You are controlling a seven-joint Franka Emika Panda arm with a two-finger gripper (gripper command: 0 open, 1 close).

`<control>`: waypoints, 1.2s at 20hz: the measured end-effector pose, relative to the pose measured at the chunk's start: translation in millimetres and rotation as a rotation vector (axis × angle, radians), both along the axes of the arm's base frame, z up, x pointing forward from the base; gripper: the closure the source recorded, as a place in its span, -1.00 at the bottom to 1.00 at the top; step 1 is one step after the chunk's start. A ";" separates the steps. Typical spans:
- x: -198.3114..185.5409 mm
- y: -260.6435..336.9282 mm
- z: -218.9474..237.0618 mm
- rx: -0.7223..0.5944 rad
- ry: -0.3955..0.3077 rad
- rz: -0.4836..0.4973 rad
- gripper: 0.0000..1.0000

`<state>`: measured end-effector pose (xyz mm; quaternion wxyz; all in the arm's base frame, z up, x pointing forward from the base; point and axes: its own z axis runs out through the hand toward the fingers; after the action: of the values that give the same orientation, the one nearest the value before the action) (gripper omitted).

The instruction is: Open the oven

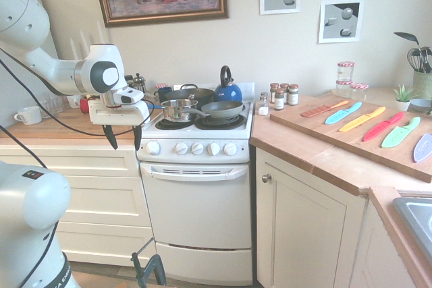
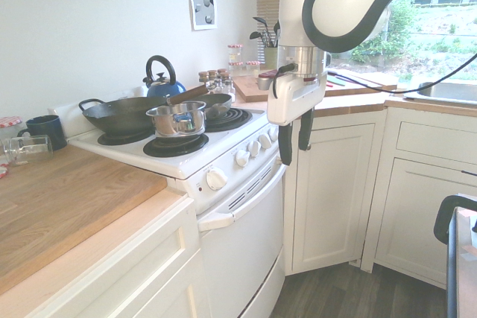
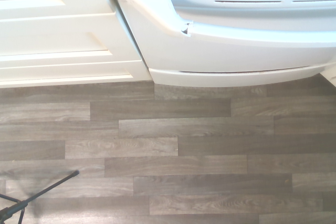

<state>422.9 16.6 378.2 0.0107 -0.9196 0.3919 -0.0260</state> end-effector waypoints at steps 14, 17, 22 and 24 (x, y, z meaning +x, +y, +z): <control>11.2 -55.4 -136.8 -0.137 -0.151 -0.133 -1.00; 11.7 -57.7 -147.8 -0.148 -0.205 -0.121 -1.00; 52.3 -65.6 -156.9 -0.147 -0.259 -0.123 -1.00; 74.3 -67.6 -164.7 -0.147 -0.269 -0.120 -1.00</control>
<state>497.2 -51.0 213.5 -0.0059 -0.8810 0.4384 -0.1780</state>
